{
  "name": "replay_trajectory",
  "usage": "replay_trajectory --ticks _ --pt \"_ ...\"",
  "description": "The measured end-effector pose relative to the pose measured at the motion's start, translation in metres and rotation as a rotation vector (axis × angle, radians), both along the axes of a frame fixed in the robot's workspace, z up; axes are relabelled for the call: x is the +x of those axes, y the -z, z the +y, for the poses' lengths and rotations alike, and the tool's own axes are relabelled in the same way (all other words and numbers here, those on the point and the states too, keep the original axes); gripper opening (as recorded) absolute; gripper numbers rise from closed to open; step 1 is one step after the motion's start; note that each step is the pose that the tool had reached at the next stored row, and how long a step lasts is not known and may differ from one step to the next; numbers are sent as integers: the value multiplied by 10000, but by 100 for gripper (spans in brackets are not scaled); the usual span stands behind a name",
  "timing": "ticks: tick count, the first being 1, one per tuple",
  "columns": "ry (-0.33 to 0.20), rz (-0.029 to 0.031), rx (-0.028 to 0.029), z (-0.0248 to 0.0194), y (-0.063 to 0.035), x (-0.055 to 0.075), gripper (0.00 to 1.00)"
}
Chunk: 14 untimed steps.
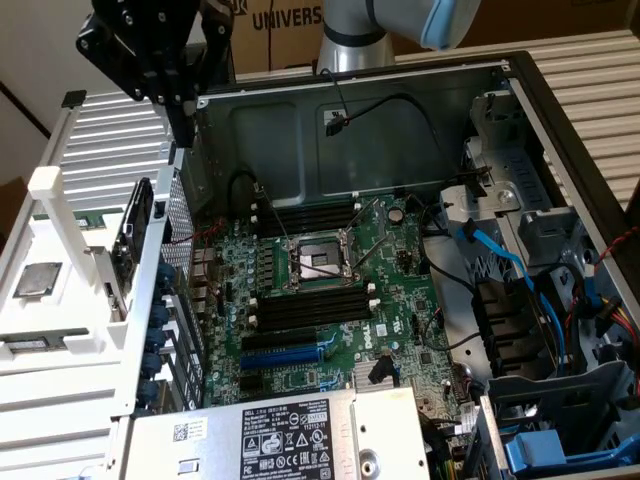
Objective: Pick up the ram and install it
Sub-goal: 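Reach for the ram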
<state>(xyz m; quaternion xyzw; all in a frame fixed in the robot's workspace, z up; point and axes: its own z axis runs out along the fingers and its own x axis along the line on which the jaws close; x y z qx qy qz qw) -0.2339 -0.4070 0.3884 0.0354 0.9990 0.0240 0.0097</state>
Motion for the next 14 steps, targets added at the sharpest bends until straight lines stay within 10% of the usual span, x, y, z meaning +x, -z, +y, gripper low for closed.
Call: replay_trajectory --ticks 9,14 --pt "-1 89 -2 57 88 -544 10" --pt "-4 327 -2 57 93 -770 10"
